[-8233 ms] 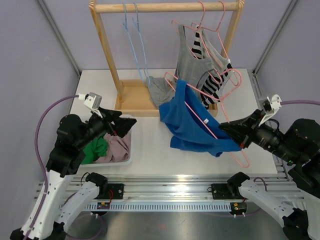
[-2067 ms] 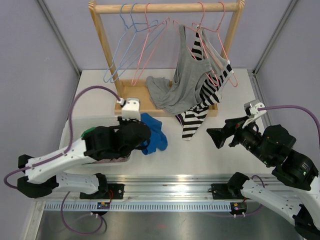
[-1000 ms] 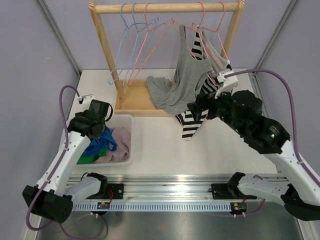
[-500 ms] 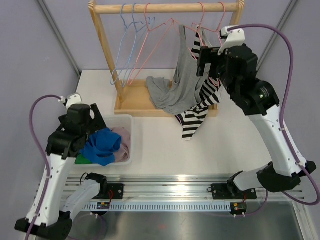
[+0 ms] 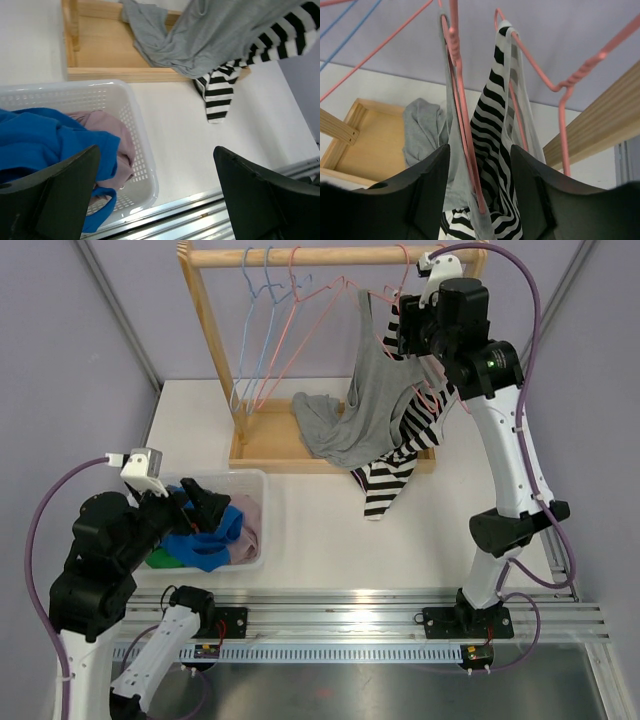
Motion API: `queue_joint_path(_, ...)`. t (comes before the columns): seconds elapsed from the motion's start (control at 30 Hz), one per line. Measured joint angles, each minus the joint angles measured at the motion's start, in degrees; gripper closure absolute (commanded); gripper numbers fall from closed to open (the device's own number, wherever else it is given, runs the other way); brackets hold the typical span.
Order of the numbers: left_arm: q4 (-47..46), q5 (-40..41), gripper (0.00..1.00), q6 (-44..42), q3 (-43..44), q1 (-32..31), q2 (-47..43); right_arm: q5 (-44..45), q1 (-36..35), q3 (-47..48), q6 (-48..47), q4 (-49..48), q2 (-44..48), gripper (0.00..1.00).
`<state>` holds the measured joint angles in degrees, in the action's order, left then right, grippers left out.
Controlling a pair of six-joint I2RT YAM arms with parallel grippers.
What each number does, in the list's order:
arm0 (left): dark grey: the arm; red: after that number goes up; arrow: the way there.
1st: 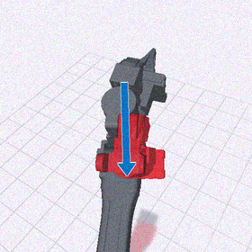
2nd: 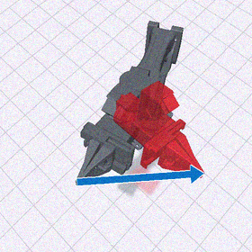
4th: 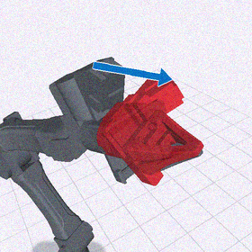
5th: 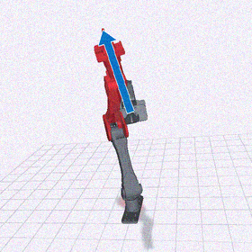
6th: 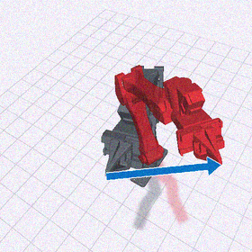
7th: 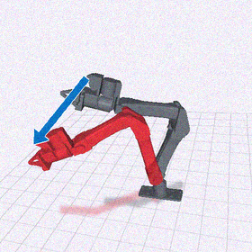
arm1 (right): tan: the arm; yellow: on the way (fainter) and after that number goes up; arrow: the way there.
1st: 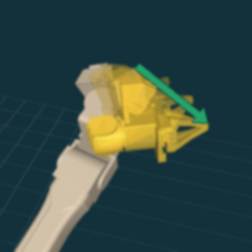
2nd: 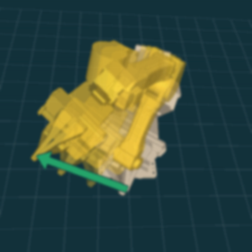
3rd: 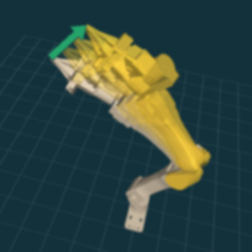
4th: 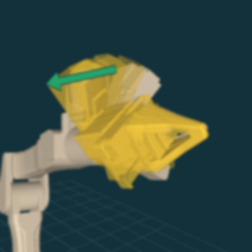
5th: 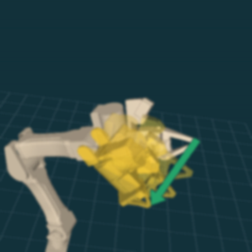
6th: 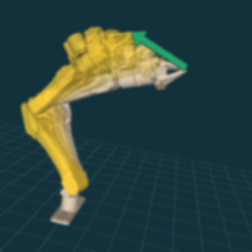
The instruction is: Remove the tank top from the hanger
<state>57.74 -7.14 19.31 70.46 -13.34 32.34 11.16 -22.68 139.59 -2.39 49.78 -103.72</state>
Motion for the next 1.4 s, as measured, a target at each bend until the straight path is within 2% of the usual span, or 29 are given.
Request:
queue_joint_path(0.03,-0.46,-1.75,0.01,-0.31,-0.33,0.0,-0.66,-1.01,0.39,0.59,-0.11,0.35,-1.09,0.45)
queue_joint_path(0.17,-1.38,-6.38,0.01,-1.22,-1.31,0.0,-2.34,-4.9,0.83,1.75,-0.63,1.99,-3.93,0.68)
queue_joint_path(0.23,-1.7,-7.56,0.01,-1.53,-1.86,0.0,-2.29,-7.06,0.83,1.92,-0.63,2.56,-4.55,0.72)
queue_joint_path(0.37,-2.21,-9.25,0.01,-1.84,-3.23,0.0,-1.88,-10.29,0.83,2.27,-0.57,3.28,-4.9,0.88)
queue_joint_path(0.4,-2.4,-9.66,0.01,-1.88,-3.56,0.0,-1.77,-10.49,0.83,2.47,-0.42,3.3,-4.9,0.96)
queue_joint_path(0.47,-2.99,-10.67,0.01,-1.9,-4.28,0.0,-1.42,-11.19,0.81,2.82,-0.37,3.34,-4.9,0.99)
queue_joint_path(0.77,-7.74,-13.77,0.01,-0.57,-6.88,0.0,-0.31,-12.83,-0.07,9.7,0.68,4.52,-4.87,1.0)
queue_joint_path(1.0,-12.96,-15.89,0.01,1.99,-9.25,0.0,0.83,-13.9,-0.2,9.14,2.62,4.07,-0.76,1.0)
queue_joint_path(1.07,-13.97,-16.04,0.01,2.43,-9.33,0.0,1.64,-14.23,-0.2,7.61,3.67,4.11,1.36,1.0)
queue_joint_path(1.23,-16.04,-15.98,0.01,3.28,-8.52,-0.37,3.65,-16.5,-0.22,-4.96,6.95,3.26,12.24,1.0)
queue_joint_path(1.4,-19.32,-13.81,0.01,4.48,-5.51,-5.38,7.02,-20.24,-0.22,-18.38,9.42,2.73,24.04,1.0)
